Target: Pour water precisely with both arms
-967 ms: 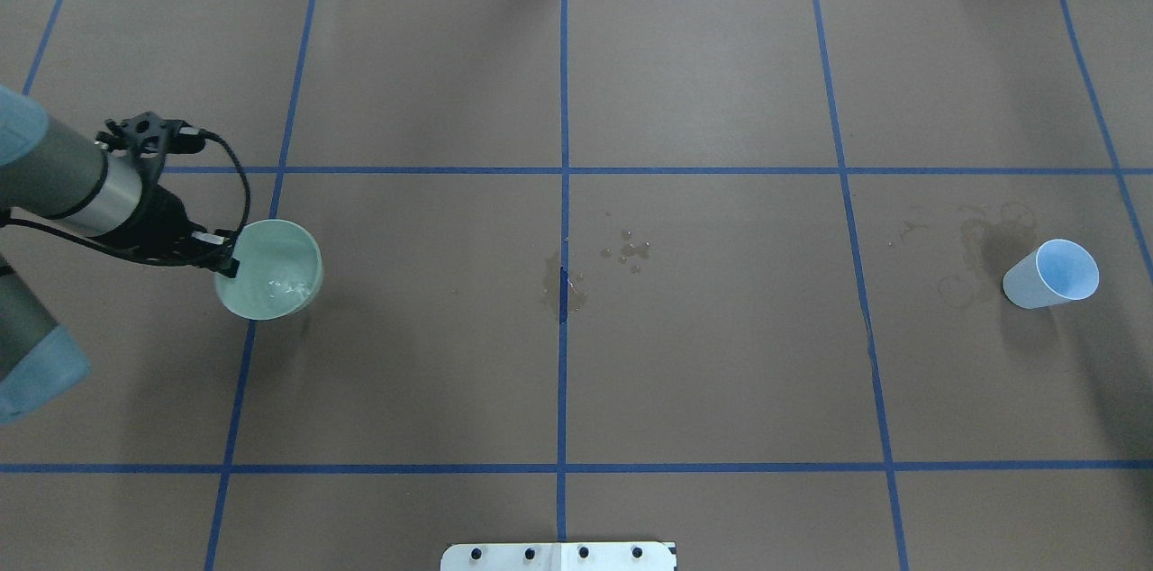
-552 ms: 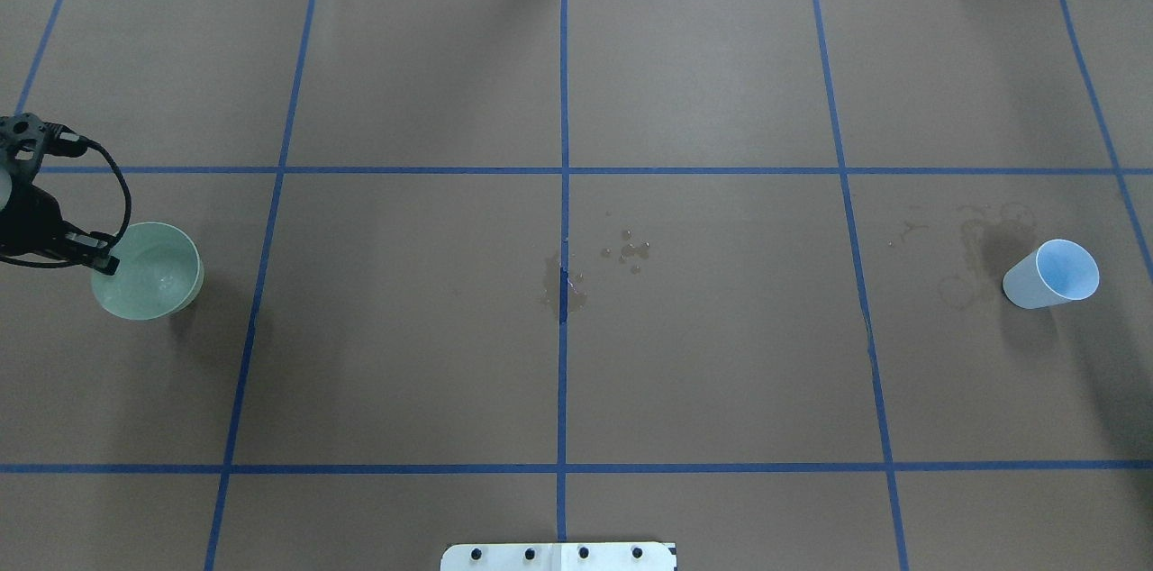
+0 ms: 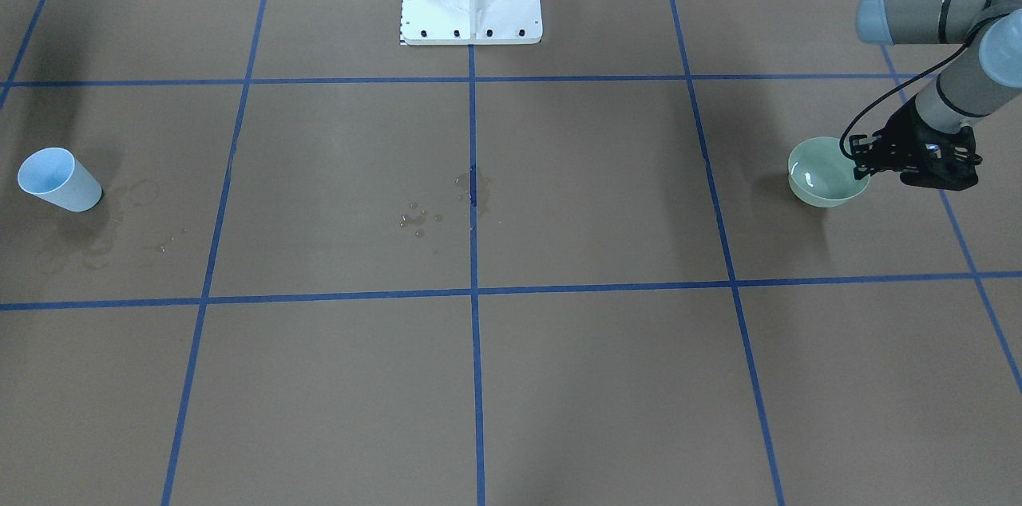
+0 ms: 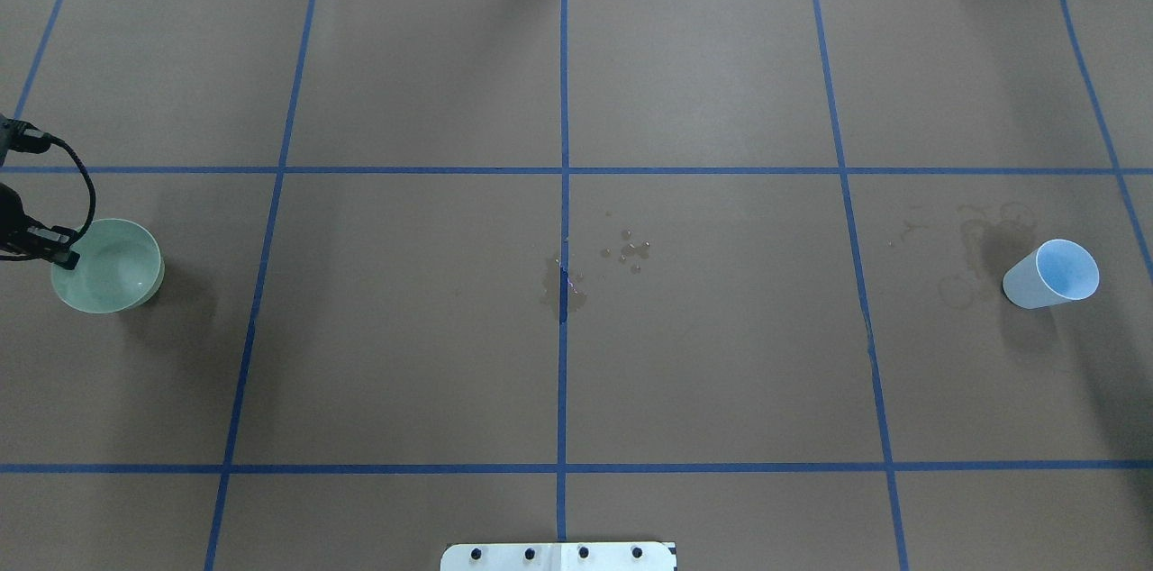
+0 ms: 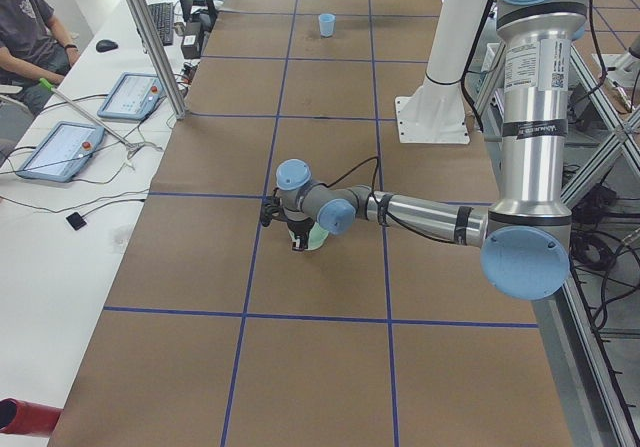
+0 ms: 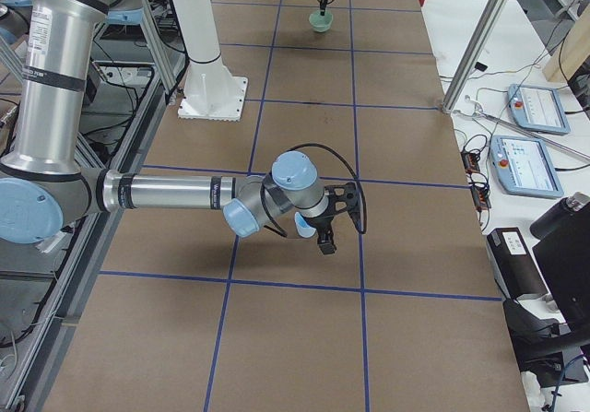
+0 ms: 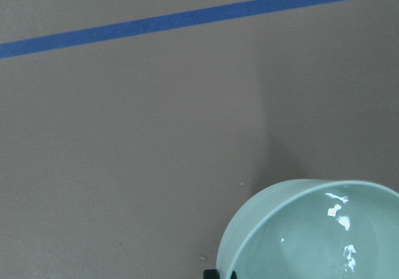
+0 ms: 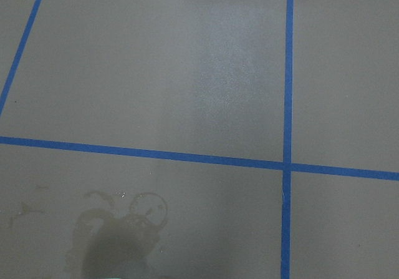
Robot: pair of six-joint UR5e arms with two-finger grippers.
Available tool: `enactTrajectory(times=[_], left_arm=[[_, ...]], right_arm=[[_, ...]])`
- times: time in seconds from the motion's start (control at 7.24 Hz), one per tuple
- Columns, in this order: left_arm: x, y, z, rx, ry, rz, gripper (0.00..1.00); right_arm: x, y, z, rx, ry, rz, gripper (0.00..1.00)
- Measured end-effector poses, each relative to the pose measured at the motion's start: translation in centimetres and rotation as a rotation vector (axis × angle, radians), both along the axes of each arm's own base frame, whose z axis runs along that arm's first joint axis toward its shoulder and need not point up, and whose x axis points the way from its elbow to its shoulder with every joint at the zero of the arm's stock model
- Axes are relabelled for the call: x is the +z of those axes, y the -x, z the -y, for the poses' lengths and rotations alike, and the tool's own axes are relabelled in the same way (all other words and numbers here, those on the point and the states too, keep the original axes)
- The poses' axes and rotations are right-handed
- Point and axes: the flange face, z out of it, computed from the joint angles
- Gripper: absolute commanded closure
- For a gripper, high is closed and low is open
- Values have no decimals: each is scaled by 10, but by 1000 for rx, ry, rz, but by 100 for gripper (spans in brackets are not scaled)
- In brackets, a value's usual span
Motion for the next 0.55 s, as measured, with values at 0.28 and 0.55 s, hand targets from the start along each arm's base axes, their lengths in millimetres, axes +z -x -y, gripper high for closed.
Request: enactTrajectory(times=[0.28, 0.55], left_arm=[[14, 5, 2, -3, 13, 13, 59], [20, 6, 2, -4, 20, 17, 0]], right_arm=[[0, 0, 0, 1, 0, 0, 0], [1, 0, 0, 2, 2, -1, 0]])
